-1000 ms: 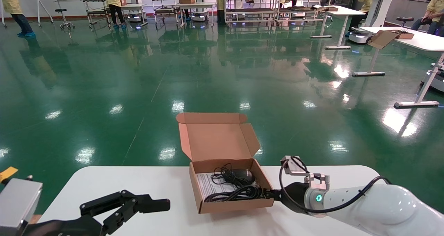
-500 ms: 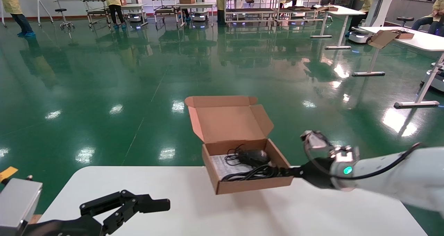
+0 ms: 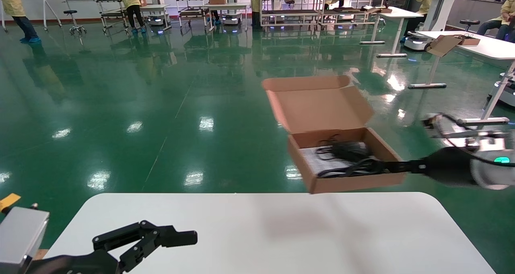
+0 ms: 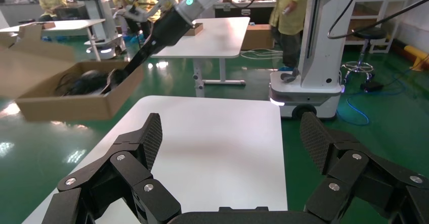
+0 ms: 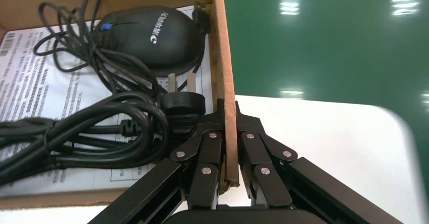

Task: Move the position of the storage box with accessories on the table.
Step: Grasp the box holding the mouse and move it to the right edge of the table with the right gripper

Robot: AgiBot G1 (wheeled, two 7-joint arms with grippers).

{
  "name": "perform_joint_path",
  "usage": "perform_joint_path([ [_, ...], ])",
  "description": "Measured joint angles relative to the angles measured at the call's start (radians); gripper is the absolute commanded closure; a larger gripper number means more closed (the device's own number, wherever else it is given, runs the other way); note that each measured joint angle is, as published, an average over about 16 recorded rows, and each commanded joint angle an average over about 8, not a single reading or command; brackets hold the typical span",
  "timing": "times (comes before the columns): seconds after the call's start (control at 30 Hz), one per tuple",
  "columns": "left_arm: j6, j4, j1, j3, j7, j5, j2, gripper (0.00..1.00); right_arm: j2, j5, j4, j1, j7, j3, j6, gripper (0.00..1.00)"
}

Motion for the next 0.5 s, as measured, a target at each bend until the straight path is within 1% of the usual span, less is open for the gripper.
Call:
perform_joint_path([
  [0.23, 0.0, 0.0, 0.0, 0.0, 0.0, 0.0, 0.0, 0.0, 0.08, -0.008, -0.027, 0.008, -0.042, -0.004, 0.006, 1.0],
  [0.5, 0.0, 0.0, 0.0, 0.0, 0.0, 0.0, 0.0, 0.0, 0.154, -0.005, -0.043, -0.029, -0.083, -0.002, 0.005, 1.0],
])
